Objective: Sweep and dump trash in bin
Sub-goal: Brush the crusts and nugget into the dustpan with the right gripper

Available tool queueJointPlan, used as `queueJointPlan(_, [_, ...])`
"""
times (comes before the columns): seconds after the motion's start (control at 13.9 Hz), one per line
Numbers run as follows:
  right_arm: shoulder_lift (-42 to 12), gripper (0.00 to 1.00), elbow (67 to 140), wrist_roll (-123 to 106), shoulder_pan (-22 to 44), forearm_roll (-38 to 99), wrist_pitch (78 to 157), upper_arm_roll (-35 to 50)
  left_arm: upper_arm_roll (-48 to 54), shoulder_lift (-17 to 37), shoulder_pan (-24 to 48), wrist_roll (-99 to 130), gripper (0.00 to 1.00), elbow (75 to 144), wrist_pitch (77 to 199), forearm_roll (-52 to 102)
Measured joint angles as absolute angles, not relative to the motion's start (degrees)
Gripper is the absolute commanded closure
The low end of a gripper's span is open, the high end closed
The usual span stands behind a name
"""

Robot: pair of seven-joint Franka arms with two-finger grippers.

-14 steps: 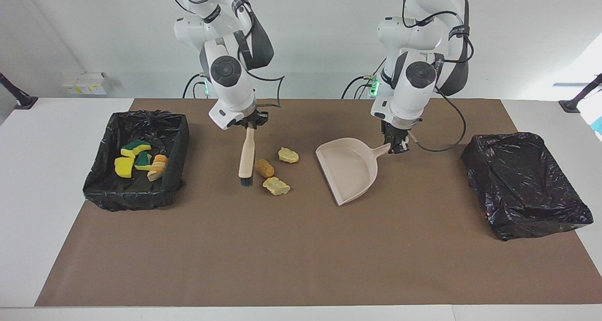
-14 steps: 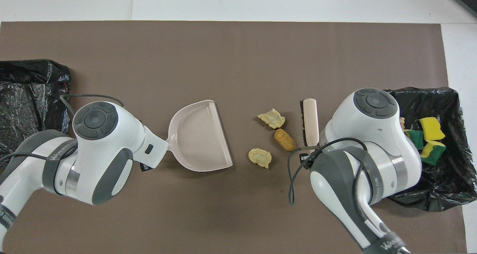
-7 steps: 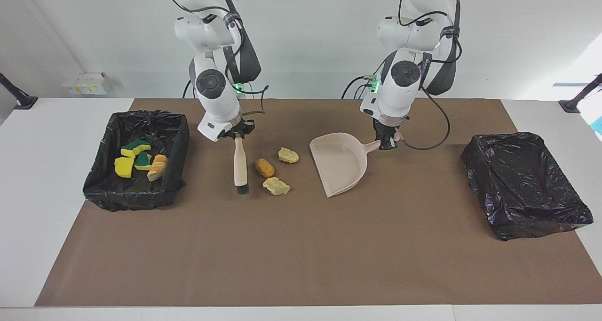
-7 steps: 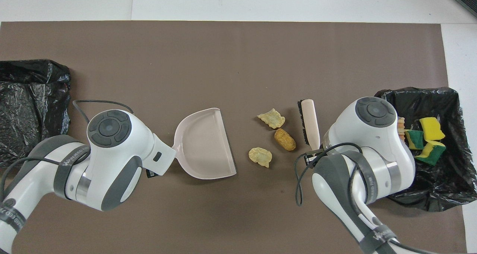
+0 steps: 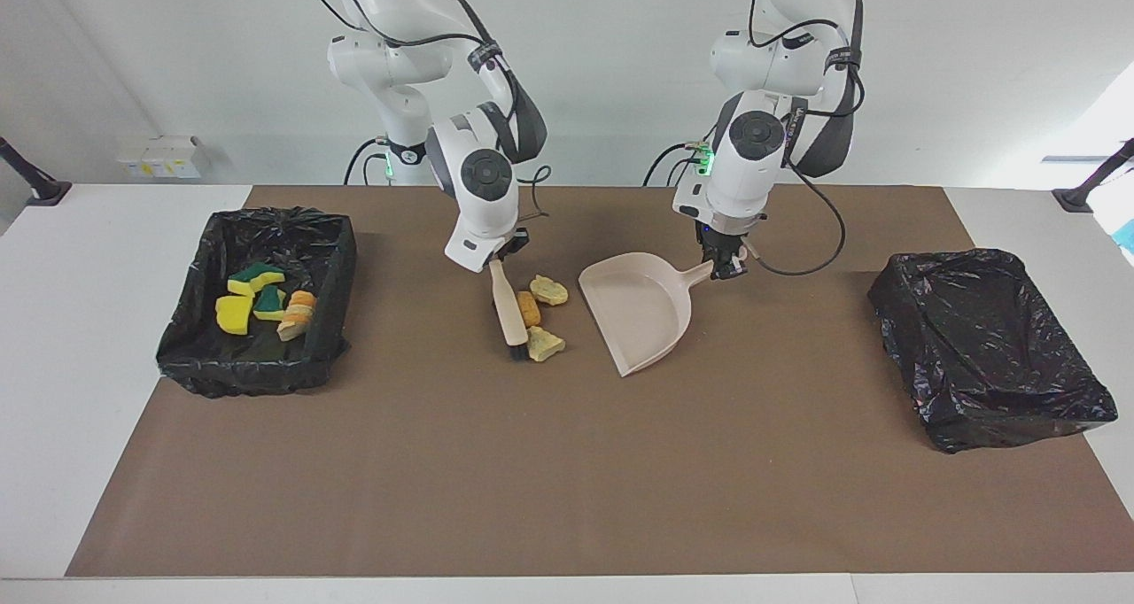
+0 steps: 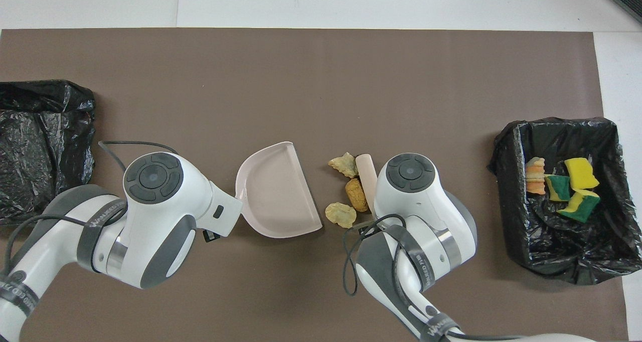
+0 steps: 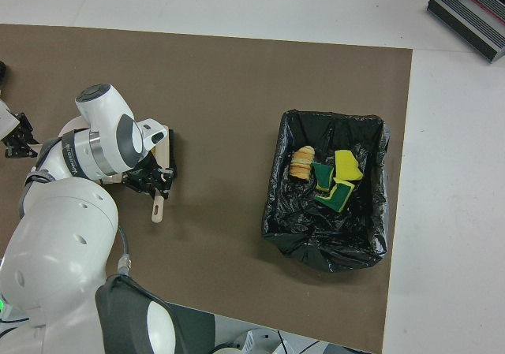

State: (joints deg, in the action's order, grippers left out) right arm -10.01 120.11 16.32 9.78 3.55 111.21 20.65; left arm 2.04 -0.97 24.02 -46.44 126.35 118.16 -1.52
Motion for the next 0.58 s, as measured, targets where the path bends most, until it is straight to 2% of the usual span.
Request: queueJointPlan(0.58, [-13.0, 1.00, 116.6, 23.3, 17.9, 22.3, 121.9, 20.7, 1.7, -0.9, 24.2, -46.0, 1.00, 126.4, 118.7, -1.6])
